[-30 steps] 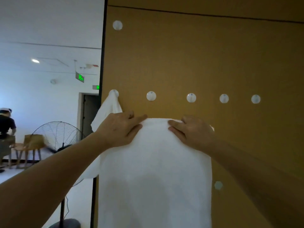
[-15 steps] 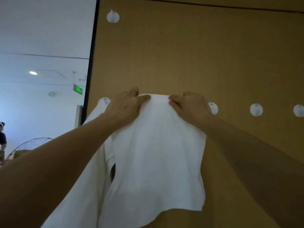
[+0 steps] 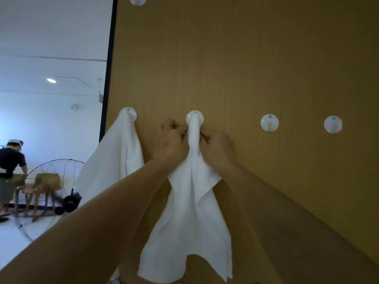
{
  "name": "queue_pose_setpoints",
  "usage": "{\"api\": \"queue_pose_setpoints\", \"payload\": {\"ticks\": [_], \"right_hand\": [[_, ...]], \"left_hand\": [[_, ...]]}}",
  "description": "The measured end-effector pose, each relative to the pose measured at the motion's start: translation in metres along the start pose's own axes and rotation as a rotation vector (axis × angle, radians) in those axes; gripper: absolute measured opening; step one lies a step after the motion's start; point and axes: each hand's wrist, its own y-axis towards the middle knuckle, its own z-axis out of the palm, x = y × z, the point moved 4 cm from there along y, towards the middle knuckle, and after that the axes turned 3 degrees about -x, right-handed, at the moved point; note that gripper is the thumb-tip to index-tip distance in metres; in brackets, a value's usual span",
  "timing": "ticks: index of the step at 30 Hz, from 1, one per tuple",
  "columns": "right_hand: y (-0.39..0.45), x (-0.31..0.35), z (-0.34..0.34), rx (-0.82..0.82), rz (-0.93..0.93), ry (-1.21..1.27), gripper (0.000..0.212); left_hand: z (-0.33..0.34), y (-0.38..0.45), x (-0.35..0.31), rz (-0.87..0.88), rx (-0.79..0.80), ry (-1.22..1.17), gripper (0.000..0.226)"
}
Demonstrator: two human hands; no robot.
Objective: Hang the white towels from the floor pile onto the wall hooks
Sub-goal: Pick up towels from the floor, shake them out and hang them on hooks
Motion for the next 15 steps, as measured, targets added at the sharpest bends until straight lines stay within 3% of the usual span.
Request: {"api": "queue_pose_setpoints", "payload": {"ticks": [2,4,6,9,12,15], "right_hand": [[-0.014,-0.002,0.000,-0.058,-0.057,-0.218,0.027],[-0.025,-0.001,0.003,-0.047,-0.092,-0.340,0.026],[-0.033,0.003,0.009,0.084,-0.055,-0.125,0.021],[-0.047,0.007,0.008,0.141,0.212,0.339,0.024],[-0.062,0.009,0.010,0.241,0.466,0.544,0.028],[-0.072,0.013,0.011,0.255,0.540,0.627,0.030]], "left_hand": [[-0.002,-0.016,-0.001,0.042,-0.034,0.259,0.037],[-0.002,-0.030,-0.004,0.061,-0.038,0.297,0.032],[0.003,-0.041,-0.002,-0.001,0.067,0.033,0.029],[-0.001,-0.060,0.001,-0.254,0.226,-0.384,0.033],[-0.009,-0.072,0.004,-0.435,0.332,-0.518,0.040],[-0.014,-0.079,0.003,-0.365,0.430,-0.447,0.050]]}}
